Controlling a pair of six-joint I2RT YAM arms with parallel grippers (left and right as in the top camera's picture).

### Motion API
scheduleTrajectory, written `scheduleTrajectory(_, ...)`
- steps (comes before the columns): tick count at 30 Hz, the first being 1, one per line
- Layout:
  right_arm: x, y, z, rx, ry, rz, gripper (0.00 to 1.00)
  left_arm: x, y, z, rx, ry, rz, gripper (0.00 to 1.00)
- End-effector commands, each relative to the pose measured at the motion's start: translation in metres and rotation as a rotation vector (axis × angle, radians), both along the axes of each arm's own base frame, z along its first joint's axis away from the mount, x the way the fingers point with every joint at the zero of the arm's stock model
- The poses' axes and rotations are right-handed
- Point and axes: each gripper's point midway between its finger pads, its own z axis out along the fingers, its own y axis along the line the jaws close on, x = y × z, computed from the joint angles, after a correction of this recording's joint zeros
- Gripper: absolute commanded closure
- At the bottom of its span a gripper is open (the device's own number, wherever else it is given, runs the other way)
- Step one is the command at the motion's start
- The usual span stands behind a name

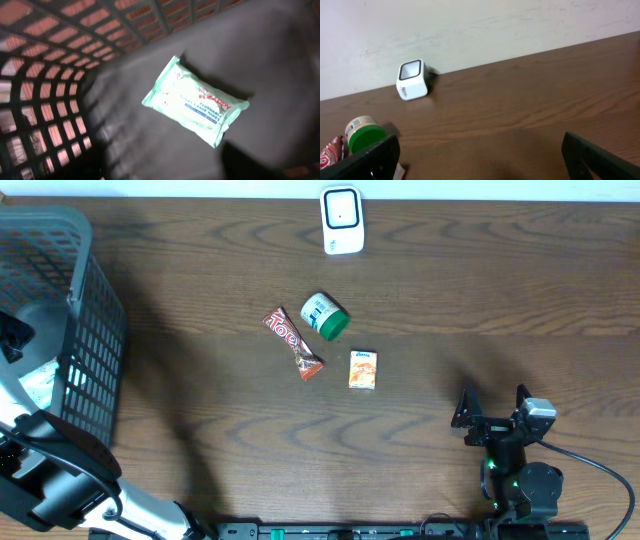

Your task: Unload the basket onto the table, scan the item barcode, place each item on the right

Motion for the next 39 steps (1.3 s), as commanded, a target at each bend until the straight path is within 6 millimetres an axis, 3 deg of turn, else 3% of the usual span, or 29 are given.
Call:
scheduleTrajectory(1,0.000,0.004,0.000,0.008,0.000,0.013,0.01,-0.011,-0.004,-0.011,-0.035,-0.030,0.200,0.16)
scheduleTrajectory(4,0.000,0.004,0.000,0.008,0.000,0.014,0.01,-0.014,-0.015,-0.029,-0.090,-0.082,0.370,0.15)
scheduleTrajectory(9,0.000,0.004,0.000,0.008,0.000,0.013,0.01,0.001,-0.037,-0.071,-0.240,-0.178,0.455,0.14)
scheduleTrajectory(12,0.000,0.004,0.000,0.008,-0.001,0.013,0.01,-0.002,-0.047,-0.097,-0.279,-0.206,0.592,0.13)
scheduleTrajectory(15,0.000,0.004,0.000,0.008,0.000,0.013,0.01,-0.008,-0.052,-0.114,-0.286,-0.223,0.726,0.00)
scheduleTrajectory(33,0.000,0.004,0.000,0.008,0.000,0.013,0.01,0.013,-0.036,-0.156,-0.238,-0.399,0.717,0.02)
scheduleTrajectory(39,0.000,0.004,0.000,0.008,0.000,0.013,0.01,0.006,-0.037,-0.169,-0.223,-0.381,0.723,0.01)
